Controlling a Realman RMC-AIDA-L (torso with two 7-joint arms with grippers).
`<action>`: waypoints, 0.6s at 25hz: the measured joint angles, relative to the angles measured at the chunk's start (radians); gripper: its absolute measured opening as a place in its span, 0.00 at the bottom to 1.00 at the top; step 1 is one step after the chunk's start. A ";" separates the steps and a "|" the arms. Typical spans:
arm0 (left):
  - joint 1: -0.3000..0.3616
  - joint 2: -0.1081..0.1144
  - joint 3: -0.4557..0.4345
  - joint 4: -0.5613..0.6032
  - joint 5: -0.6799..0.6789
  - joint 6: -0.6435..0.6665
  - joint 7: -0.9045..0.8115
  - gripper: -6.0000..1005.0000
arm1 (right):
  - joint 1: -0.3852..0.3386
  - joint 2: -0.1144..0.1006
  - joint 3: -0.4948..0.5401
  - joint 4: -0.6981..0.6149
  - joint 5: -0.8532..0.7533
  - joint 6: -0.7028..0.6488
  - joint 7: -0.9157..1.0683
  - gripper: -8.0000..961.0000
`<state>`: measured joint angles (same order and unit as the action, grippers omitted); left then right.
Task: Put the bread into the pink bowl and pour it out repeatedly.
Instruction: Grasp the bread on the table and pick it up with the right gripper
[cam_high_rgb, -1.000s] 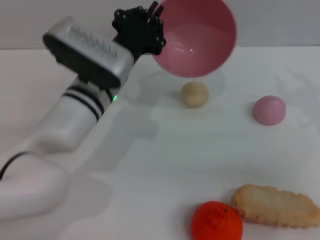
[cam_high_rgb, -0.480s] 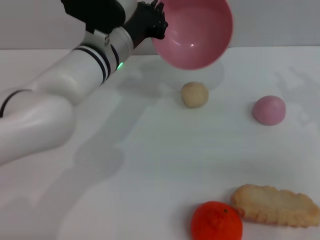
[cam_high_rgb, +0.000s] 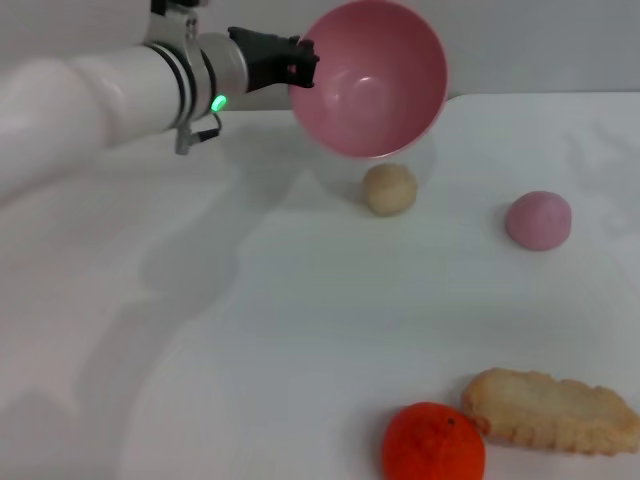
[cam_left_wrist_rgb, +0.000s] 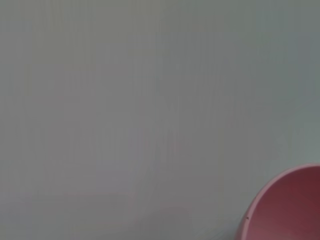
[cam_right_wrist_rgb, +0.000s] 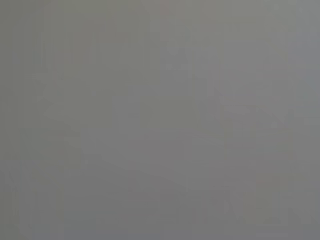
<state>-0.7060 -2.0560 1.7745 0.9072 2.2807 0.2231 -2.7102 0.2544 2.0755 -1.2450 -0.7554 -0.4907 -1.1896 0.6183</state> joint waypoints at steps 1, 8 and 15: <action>-0.016 0.002 -0.102 0.017 -0.011 0.161 0.049 0.05 | 0.003 0.000 0.007 0.003 0.000 0.006 0.000 0.51; -0.087 0.009 -0.498 -0.038 -0.188 0.650 0.380 0.05 | 0.033 -0.002 0.055 0.020 0.009 0.094 0.014 0.52; -0.119 0.091 -0.671 -0.097 -0.166 1.004 0.405 0.05 | 0.064 -0.042 0.051 -0.049 -0.165 0.299 0.327 0.52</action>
<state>-0.8246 -1.9652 1.1038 0.8106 2.1151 1.2273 -2.3051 0.3185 2.0337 -1.1936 -0.8046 -0.6559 -0.8909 0.9455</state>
